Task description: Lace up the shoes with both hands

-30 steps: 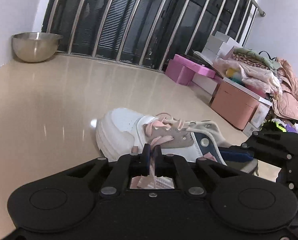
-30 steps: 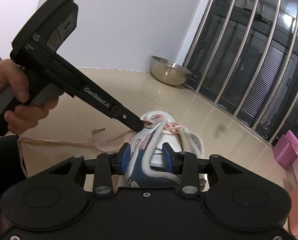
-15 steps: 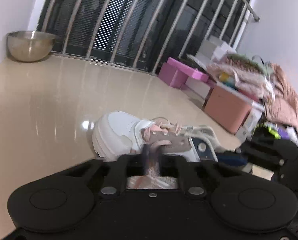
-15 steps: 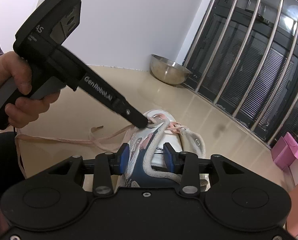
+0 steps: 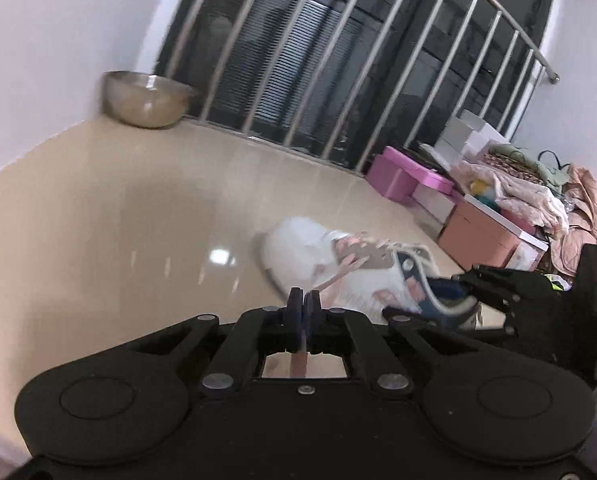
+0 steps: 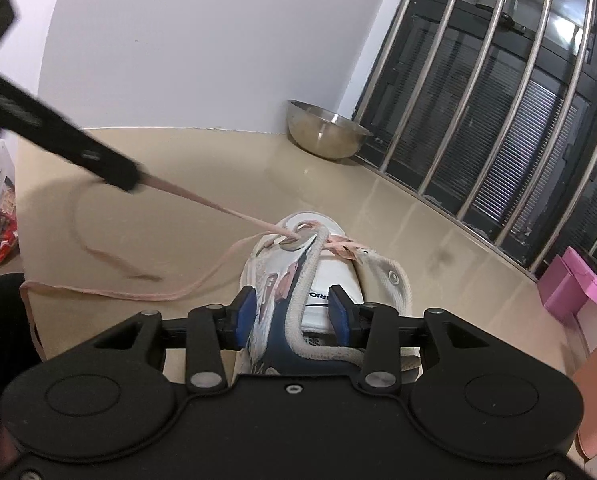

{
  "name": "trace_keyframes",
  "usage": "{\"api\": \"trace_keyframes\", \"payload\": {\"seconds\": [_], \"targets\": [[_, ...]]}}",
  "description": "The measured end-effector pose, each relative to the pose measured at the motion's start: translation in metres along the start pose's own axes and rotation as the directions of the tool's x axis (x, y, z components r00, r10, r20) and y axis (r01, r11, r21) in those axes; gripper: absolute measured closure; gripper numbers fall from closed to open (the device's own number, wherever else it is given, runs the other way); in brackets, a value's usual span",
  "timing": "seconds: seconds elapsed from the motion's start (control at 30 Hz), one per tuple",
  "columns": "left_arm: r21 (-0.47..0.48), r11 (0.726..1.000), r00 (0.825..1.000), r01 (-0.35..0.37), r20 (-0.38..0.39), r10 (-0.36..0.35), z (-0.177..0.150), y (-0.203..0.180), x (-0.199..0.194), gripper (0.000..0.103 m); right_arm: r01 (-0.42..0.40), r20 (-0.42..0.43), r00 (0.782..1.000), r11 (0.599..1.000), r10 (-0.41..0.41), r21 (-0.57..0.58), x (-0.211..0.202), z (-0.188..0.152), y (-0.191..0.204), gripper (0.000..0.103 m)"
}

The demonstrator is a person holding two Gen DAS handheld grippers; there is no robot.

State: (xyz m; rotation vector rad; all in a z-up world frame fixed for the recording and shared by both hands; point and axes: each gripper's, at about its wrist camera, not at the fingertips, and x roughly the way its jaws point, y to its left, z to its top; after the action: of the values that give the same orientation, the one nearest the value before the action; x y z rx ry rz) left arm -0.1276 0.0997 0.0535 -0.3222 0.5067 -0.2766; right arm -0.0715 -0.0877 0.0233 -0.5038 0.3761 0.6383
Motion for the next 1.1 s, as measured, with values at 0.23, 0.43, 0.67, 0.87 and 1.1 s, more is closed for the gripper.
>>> {"api": "trace_keyframes", "payload": {"seconds": [0.23, 0.43, 0.67, 0.87, 1.1], "targets": [[-0.067, 0.997, 0.998, -0.049, -0.033, 0.047, -0.018, 0.010, -0.038, 0.102, 0.048, -0.001, 0.999, 0.999, -0.048, 0.011, 0.003, -0.001, 0.007, 0.056], [-0.111, 0.993, 0.999, -0.051, -0.009, 0.050, -0.023, 0.009, -0.056, 0.102, 0.067, -0.011, 0.998, 0.997, -0.067, 0.031, 0.004, 0.001, 0.008, 0.055], [-0.122, 0.985, 0.986, -0.123, 0.094, 0.135, -0.016, 0.011, -0.090, 0.102, 0.137, -0.027, 0.990, 0.988, -0.135, 0.066, 0.010, 0.005, 0.013, 0.055], [-0.181, 0.965, 0.976, -0.192, 0.070, 0.208, -0.019, 0.040, -0.097, 0.102, 0.164, -0.045, 0.986, 0.983, -0.161, 0.081, 0.016, 0.008, 0.012, 0.055], [-0.204, 0.965, 0.981, -0.165, 0.063, 0.181, -0.022, 0.045, -0.099, 0.102, 0.143, -0.059, 0.989, 0.984, -0.138, 0.105, 0.017, 0.009, 0.005, 0.055]]}}
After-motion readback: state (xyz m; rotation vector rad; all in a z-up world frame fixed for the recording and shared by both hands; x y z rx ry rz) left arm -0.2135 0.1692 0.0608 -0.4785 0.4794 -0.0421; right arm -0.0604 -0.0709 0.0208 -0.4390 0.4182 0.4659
